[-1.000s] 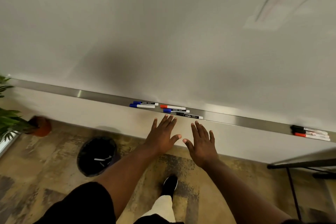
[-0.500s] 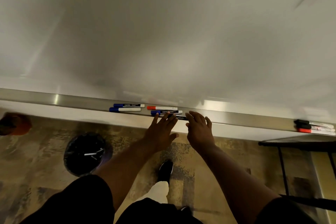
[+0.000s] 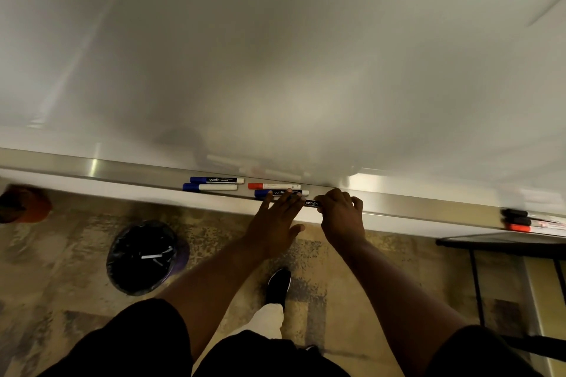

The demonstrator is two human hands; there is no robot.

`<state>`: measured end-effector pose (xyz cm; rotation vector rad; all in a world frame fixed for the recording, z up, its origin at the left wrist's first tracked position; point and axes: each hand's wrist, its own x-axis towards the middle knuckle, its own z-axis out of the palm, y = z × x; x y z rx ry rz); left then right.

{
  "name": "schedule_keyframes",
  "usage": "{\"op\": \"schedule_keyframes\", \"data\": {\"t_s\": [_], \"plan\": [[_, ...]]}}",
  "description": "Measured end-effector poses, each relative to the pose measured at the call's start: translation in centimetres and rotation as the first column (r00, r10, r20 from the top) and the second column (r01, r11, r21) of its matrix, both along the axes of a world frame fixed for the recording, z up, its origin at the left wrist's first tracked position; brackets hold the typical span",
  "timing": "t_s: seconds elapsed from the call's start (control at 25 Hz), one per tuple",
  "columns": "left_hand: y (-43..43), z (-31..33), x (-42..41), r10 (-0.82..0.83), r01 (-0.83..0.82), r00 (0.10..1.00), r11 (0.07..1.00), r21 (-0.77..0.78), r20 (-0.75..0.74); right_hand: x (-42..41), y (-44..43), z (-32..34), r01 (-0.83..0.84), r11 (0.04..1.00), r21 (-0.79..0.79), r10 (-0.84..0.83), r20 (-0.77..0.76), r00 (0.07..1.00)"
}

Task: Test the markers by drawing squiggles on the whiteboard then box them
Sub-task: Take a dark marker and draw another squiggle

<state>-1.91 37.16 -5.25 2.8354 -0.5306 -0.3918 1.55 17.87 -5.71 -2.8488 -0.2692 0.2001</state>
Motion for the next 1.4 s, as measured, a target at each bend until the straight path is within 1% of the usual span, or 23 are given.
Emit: {"op": "schedule_keyframes", "data": {"t_s": [0.16,0.28,0.4,0.52,0.64,0.84,1.0,1.08,1.24,1.4], "plan": [[-0.3,0.6,0.4,0.078,-0.067,0.995,0.983,-0.171,0.058,-0.7,-0.8,1.1,0.039,0.997,0.065,-0.043,0.05,0.998],[-0.7,1.3,0.5,0.111,-0.062,0.981,0.956,-0.286,0.16,-1.8,-1.8,2.1,0.036,0.987,0.157,-0.054,0.108,0.993],[-1.6,3.3,0.6,0.102,-0.032,0.964,0.961,-0.275,0.244,-3.1,-3.1,3.5,0.03,0.963,0.269,-0.066,0.127,0.99],[-3.8,6.2,-0.8,0.118,-0.037,0.955,0.958,-0.285,0.271,-4.7,-5.3,5.4,-0.021,0.922,0.386,-0.032,0.129,0.991],[-5.9,7.7,-3.2,0.158,-0.059,0.954,0.932,-0.357,0.256,-6.6,-7.2,6.7,-0.057,0.882,0.468,0.001,0.12,0.993],[-9.7,9.7,-8.4,0.163,-0.062,0.958,0.921,-0.385,0.235,-11.1,-10.7,7.9,-0.119,0.86,0.496,0.028,0.186,0.982],[-11.0,10.8,-11.2,0.126,-0.028,0.968,0.914,-0.404,0.218,-14.1,-12.2,8.9,-0.121,0.863,0.49,0.008,0.226,0.974],[-11.3,11.5,-11.7,0.113,-0.021,0.97,0.92,-0.391,0.213,-15.2,-12.5,9.5,-0.107,0.868,0.485,-0.023,0.255,0.967],[-11.3,12.8,-11.5,0.081,0.015,0.963,0.937,-0.35,0.259,-15.4,-12.3,10.9,-0.066,0.881,0.469,-0.076,0.278,0.957],[-10.7,14.0,-10.5,0.065,0.046,0.954,0.933,-0.357,0.293,-15.2,-11.2,12.6,-0.002,0.889,0.458,-0.161,0.316,0.935]]}}
